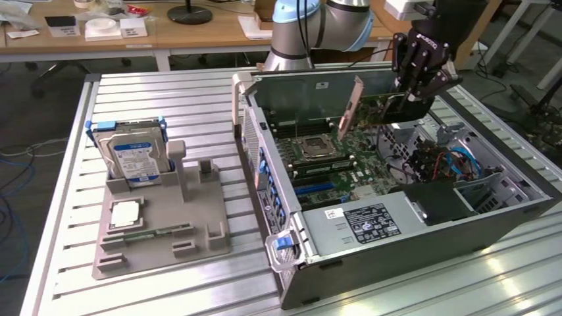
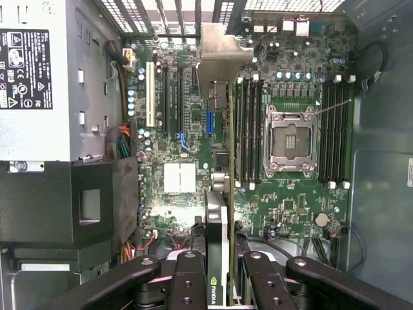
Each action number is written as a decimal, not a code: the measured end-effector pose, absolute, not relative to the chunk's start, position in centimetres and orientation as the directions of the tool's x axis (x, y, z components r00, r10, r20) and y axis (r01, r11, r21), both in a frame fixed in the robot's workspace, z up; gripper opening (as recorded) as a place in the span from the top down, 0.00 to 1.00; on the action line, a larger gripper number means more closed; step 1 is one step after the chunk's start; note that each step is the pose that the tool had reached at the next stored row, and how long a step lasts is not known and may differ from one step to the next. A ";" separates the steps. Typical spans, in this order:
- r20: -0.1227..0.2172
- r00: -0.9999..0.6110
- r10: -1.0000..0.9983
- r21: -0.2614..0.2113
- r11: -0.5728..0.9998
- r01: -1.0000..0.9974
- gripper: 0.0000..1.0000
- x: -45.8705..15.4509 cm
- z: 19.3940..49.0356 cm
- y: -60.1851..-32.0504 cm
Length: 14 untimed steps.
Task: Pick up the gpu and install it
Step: 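Insert the gpu into the slot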
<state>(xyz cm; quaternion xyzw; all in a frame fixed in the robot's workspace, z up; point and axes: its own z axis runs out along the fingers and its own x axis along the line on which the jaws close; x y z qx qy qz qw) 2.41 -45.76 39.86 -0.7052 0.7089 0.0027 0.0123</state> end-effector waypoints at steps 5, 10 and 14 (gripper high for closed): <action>-0.021 -0.005 -1.000 -0.014 0.006 -1.000 0.73 2.4 39.9 -45.7; -0.021 -0.005 -1.000 -0.014 0.006 -1.000 0.73 2.4 39.9 -45.7; -0.021 -0.005 -1.000 -0.014 0.006 -1.000 0.73 2.2 39.9 -45.7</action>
